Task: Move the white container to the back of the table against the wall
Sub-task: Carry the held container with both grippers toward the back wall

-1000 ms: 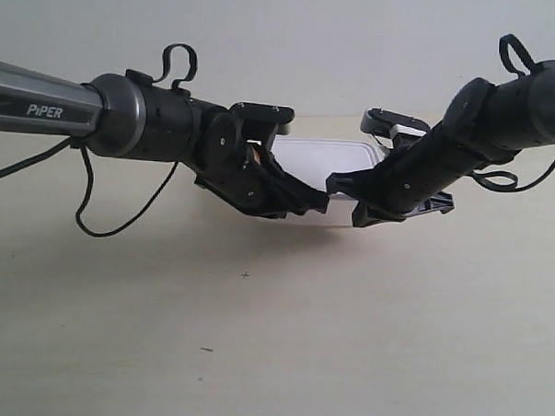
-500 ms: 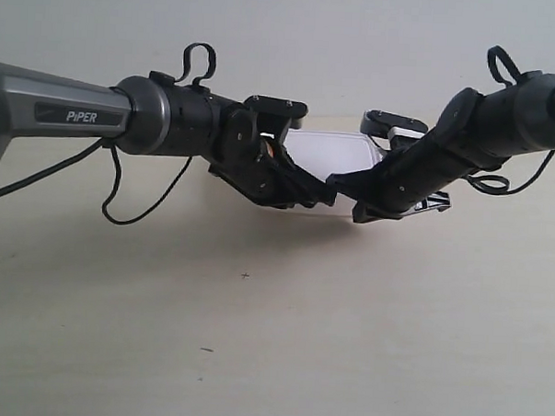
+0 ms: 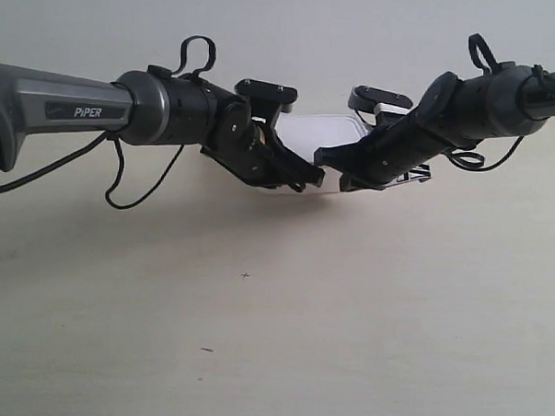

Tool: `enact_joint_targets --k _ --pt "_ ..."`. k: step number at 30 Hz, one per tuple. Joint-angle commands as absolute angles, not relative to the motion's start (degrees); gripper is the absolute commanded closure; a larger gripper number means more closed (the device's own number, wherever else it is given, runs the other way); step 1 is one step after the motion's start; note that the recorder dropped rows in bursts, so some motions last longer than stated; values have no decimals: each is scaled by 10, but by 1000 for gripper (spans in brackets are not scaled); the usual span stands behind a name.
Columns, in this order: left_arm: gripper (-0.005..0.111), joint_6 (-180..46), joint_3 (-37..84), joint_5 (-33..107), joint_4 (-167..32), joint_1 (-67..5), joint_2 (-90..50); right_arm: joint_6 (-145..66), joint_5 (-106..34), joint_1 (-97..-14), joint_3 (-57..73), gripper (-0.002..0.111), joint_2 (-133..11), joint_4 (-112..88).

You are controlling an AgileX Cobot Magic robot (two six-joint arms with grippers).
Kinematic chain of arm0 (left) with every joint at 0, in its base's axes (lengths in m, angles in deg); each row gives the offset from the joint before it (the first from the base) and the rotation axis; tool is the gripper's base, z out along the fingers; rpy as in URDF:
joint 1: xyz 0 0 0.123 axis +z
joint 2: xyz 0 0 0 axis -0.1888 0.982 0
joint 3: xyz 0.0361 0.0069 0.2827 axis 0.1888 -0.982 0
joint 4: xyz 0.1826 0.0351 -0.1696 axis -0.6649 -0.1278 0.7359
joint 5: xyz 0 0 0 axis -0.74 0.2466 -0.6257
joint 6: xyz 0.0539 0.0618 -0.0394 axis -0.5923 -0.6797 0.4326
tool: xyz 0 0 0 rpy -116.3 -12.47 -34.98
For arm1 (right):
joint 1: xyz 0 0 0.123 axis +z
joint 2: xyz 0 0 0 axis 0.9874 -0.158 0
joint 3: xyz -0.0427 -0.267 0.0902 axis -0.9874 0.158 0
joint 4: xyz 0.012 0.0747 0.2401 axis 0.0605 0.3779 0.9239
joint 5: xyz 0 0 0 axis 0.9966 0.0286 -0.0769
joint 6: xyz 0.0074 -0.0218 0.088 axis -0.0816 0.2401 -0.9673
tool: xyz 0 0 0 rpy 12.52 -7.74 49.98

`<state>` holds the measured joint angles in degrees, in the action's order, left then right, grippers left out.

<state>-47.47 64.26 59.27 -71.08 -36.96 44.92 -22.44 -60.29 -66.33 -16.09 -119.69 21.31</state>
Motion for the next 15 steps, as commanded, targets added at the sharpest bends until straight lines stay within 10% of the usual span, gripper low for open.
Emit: enact_joint_targets --k 1,15 --pt "107 -461 675 607 -734 -359 465 -219 -602 -662 -180 108 -1202 209" --pt "107 -460 707 603 -745 -359 488 -223 -610 -662 -249 108 -1238 208"
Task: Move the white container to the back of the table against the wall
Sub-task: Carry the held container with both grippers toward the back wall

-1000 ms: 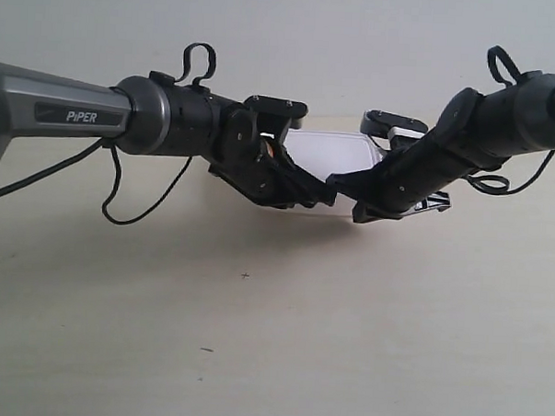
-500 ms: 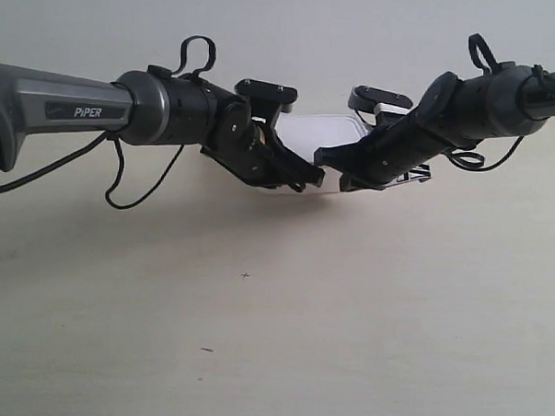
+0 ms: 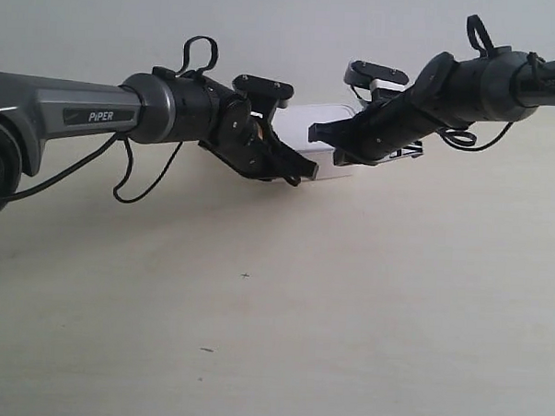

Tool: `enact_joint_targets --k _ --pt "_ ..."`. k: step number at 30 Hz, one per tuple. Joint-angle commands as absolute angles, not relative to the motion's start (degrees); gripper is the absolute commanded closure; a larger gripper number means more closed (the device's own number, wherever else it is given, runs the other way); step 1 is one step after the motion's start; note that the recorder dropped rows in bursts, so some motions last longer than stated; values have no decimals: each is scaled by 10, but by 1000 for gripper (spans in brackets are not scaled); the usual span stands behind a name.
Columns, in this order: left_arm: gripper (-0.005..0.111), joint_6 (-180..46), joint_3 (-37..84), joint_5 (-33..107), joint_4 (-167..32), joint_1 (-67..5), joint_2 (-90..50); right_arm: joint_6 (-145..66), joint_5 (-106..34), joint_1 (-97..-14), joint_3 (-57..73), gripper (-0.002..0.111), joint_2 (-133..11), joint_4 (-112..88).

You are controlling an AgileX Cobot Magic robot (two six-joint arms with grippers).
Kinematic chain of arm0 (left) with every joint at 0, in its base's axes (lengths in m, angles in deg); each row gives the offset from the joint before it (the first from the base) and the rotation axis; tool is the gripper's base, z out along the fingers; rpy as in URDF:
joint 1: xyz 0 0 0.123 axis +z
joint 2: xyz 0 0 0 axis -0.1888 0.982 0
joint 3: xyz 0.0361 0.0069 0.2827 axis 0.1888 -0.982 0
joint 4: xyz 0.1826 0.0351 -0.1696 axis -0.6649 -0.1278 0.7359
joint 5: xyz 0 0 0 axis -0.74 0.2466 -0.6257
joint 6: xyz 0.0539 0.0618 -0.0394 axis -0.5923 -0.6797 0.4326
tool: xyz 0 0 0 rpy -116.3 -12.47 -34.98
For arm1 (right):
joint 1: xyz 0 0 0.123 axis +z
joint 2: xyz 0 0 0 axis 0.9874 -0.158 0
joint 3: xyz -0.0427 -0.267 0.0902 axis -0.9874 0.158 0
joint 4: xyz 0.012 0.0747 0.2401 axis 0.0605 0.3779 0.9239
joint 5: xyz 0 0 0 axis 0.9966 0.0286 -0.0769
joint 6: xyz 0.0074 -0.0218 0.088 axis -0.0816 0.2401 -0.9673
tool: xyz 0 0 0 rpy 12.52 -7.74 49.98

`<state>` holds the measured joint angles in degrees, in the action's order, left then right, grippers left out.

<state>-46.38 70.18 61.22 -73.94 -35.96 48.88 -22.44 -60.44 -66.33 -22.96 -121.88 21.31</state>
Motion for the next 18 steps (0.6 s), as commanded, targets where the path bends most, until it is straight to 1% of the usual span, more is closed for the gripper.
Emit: enact_joint_targets --k 1,9,18 --pt "107 -460 707 600 -746 -359 488 -223 -610 -662 -253 108 -1242 209" --pt "107 -391 707 573 -823 -359 489 -223 -598 -662 -267 108 -1249 210" --pt "107 -351 707 566 -857 -344 489 -223 -608 -662 -313 108 -1278 232"
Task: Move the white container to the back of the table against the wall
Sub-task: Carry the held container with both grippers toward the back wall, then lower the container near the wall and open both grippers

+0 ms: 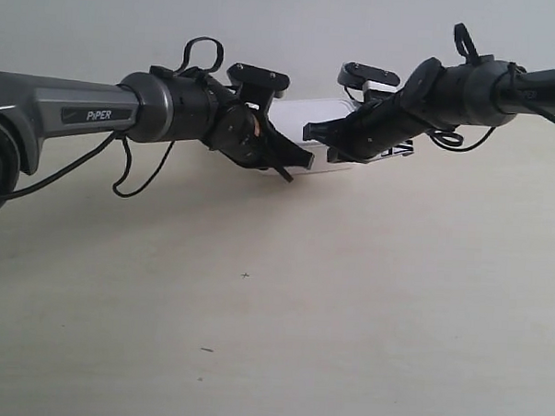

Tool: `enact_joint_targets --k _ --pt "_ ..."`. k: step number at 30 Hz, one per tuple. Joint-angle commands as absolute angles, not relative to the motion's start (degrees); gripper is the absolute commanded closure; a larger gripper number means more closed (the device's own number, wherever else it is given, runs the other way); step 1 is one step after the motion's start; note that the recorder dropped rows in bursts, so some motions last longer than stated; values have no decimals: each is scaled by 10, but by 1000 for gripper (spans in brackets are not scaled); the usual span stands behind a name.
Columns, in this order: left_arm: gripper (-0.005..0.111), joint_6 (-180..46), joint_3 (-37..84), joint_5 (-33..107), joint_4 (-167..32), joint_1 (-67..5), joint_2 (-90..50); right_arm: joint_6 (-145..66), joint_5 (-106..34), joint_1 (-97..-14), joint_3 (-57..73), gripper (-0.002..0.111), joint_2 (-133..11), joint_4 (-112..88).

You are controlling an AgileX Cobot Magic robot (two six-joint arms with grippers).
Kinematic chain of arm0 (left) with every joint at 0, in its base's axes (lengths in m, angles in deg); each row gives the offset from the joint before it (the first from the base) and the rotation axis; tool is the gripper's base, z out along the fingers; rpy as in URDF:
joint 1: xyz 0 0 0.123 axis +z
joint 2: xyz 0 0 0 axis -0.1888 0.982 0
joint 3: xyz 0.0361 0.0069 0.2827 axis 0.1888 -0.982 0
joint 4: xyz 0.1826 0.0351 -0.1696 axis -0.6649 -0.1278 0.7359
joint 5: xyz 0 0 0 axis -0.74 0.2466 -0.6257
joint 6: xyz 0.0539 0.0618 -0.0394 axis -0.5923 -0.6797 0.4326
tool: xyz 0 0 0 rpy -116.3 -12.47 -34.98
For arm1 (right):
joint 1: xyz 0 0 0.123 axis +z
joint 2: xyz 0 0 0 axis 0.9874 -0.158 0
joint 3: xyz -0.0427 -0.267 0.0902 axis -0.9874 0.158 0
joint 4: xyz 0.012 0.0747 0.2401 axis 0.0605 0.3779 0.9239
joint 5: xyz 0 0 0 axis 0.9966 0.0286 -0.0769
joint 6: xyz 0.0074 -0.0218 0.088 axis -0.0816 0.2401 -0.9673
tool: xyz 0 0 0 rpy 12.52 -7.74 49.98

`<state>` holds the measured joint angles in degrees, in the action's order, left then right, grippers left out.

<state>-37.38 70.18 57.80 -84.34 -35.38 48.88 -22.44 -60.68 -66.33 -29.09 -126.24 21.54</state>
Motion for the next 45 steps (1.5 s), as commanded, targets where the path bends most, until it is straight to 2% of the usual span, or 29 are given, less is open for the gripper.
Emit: enact_joint_targets --k 1,14,29,45 --pt "107 -351 707 563 -858 -343 489 -223 -615 -662 -320 108 -1282 236" --pt "107 -344 709 537 -876 -337 489 -238 -650 -662 -436 108 -1345 247" --pt "107 -355 704 548 -899 -313 477 -253 -655 -653 -508 108 -1391 258" --pt "107 -357 693 549 -899 -306 471 -253 -586 -645 -512 108 -1394 253"
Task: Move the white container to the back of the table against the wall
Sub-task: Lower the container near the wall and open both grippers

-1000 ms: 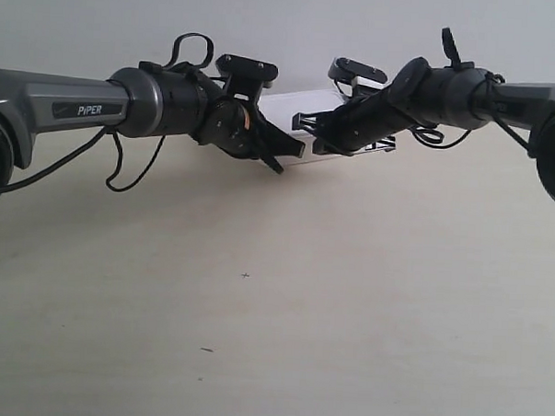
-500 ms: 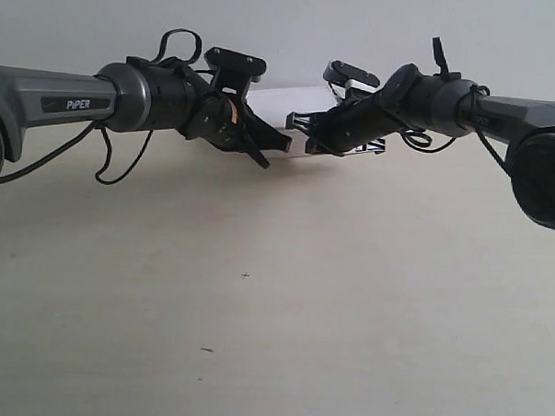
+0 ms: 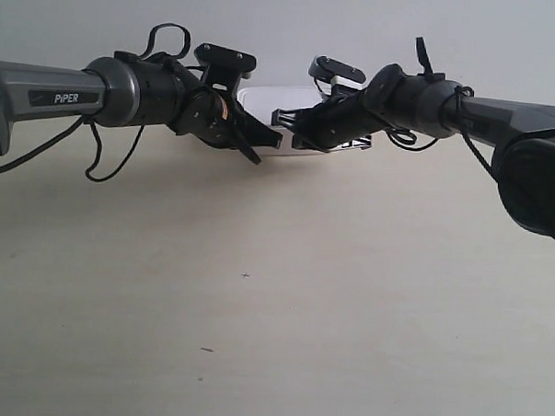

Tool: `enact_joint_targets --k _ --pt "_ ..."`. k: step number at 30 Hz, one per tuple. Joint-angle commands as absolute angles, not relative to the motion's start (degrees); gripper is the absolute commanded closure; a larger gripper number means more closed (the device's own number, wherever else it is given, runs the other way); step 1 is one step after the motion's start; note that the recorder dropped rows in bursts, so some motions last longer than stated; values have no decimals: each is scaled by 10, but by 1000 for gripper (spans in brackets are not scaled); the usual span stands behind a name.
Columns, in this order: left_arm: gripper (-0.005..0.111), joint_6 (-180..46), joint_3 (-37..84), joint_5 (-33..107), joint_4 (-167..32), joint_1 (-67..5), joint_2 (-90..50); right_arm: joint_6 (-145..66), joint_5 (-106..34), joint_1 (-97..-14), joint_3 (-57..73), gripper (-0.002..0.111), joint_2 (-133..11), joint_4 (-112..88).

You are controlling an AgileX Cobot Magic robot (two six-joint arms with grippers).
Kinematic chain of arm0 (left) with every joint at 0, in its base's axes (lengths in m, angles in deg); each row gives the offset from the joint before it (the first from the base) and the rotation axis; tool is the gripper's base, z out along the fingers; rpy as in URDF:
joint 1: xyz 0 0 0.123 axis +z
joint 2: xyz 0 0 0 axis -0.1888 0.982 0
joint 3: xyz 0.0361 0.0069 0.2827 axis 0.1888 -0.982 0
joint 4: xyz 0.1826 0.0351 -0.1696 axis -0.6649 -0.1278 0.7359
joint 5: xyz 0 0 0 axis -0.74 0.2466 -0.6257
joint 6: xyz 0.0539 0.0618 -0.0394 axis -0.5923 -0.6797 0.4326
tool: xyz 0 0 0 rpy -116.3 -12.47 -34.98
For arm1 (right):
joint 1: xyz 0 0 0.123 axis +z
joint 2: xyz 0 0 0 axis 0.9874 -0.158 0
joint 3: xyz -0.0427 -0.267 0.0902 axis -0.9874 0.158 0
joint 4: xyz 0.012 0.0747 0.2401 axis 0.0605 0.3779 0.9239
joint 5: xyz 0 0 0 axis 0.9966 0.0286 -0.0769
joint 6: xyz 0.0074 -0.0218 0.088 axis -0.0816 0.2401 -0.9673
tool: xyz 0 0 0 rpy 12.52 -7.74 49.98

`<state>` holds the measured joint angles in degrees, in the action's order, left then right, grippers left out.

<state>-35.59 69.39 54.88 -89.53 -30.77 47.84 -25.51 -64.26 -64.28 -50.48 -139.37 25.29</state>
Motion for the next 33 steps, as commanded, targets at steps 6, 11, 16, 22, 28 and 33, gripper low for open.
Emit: enact_joint_targets --k 6,11,16,22,28,33 --pt "107 -357 693 548 -895 -306 471 -253 -627 -645 -512 108 -1388 250" --pt "107 -356 692 556 -884 -306 461 -256 -672 -645 -512 108 -1367 214" --pt "107 -357 692 581 -877 -308 442 -313 -725 -645 -512 108 -1350 156" --pt "107 -357 605 556 -868 -310 397 -314 -781 -645 -512 108 -1322 142" --pt "107 -351 473 462 -867 -310 308 -328 -835 -658 -512 108 -1260 92" --pt "107 -336 429 442 -867 -309 256 -328 -880 -669 -512 108 -1214 93"
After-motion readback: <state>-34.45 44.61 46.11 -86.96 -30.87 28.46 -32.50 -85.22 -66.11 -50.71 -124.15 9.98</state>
